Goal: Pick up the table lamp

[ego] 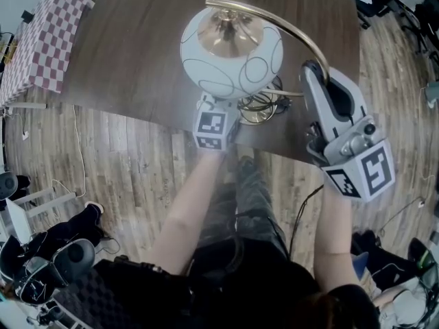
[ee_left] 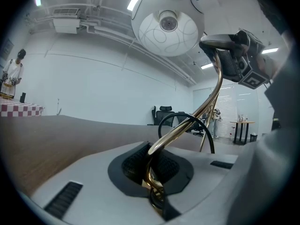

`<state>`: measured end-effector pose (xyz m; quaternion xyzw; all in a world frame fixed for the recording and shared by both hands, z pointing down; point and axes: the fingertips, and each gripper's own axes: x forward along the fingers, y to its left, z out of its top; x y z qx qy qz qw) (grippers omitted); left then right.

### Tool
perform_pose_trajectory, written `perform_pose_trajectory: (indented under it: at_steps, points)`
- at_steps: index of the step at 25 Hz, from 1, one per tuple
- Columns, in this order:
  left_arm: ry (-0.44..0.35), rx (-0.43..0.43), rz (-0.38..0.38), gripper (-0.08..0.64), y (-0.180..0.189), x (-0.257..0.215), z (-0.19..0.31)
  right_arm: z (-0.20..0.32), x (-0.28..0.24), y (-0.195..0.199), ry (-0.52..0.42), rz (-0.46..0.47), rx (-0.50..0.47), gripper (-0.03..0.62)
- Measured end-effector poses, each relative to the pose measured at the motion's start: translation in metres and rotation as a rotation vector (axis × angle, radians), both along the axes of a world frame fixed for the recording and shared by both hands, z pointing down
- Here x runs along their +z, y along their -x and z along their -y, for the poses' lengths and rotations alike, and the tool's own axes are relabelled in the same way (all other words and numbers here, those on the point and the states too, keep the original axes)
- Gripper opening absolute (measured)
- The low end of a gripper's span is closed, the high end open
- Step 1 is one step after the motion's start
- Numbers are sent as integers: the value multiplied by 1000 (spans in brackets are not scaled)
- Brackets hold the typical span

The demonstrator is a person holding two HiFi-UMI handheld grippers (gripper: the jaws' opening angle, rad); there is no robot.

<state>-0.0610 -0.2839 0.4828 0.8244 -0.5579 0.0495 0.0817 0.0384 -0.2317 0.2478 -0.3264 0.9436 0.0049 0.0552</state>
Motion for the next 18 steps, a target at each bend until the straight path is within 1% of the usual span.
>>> perform_pose_trajectory:
  at_steps: [10, 18]
  points:
    - [11, 1, 11, 2, 2, -7, -6, -5, -9, 1, 11, 7, -10, 3]
    - [12, 11, 10, 2, 0, -21, -7, -7, -23, 0, 9, 14, -5, 3]
